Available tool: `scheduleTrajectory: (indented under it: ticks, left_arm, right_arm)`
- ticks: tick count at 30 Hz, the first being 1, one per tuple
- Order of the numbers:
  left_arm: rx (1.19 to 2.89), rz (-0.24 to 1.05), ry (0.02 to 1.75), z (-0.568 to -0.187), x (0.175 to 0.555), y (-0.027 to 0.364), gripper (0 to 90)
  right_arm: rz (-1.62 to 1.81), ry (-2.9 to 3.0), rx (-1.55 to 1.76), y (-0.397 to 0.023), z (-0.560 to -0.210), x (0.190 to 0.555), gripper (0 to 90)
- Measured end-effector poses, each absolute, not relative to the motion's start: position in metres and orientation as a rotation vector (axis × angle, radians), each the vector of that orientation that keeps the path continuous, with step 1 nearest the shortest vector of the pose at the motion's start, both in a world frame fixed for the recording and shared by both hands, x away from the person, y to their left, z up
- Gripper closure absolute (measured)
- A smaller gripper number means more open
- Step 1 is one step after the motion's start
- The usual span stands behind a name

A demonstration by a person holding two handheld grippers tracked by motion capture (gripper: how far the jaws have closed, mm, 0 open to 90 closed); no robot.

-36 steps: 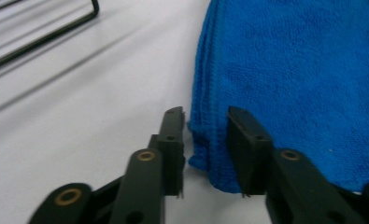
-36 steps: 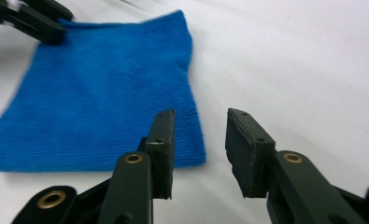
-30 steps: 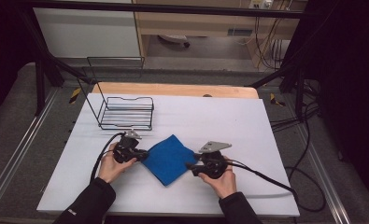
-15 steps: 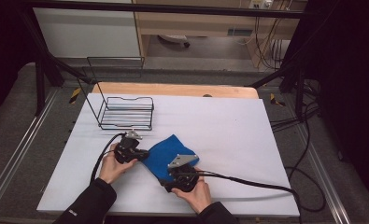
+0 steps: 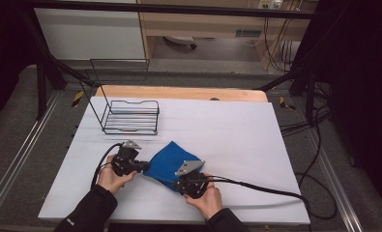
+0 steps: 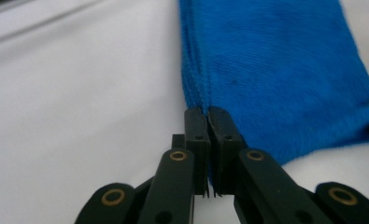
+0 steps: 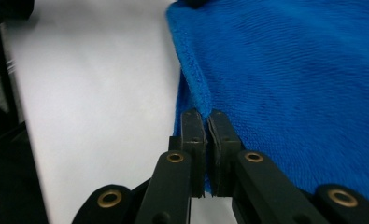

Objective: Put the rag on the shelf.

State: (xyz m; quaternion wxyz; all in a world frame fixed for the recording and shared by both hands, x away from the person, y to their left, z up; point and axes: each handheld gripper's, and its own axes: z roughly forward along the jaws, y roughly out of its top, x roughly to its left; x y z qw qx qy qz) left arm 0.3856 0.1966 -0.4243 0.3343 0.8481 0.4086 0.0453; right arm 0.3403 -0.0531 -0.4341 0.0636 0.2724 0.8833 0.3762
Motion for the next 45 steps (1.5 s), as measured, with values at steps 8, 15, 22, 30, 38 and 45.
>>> scheduleTrajectory:
  ticks: [8, 15, 22, 30, 38, 45]
  left_arm:
    - [2.214, 0.143, 1.068, -0.428, 0.339, 0.192, 84.7]
    - [2.161, 0.188, 1.033, -0.419, 0.352, 0.198, 55.2]
    - [2.130, 0.242, 1.038, -0.410, 0.398, 0.192, 42.3]
    - [2.176, 0.198, 1.094, -0.433, 0.432, 0.171, 52.8]
    - [2.192, 0.157, 1.086, -0.441, 0.429, 0.162, 75.1]
    - [2.159, 0.229, 1.106, -0.436, 0.419, 0.166, 85.9]
  right_arm:
    - [1.141, 2.793, 0.806, -0.069, -0.432, 0.329, 71.6]
    - [1.251, 2.609, 0.896, -0.093, -0.411, 0.339, 44.3]
    - [1.173, 2.397, 1.199, -0.122, -0.419, 0.371, 44.1]
    - [1.147, 2.323, 1.376, -0.122, -0.444, 0.398, 57.8]
    - [1.162, 2.379, 1.377, -0.118, -0.453, 0.403, 78.1]
    - [1.147, 2.390, 1.270, -0.105, -0.443, 0.414, 87.3]
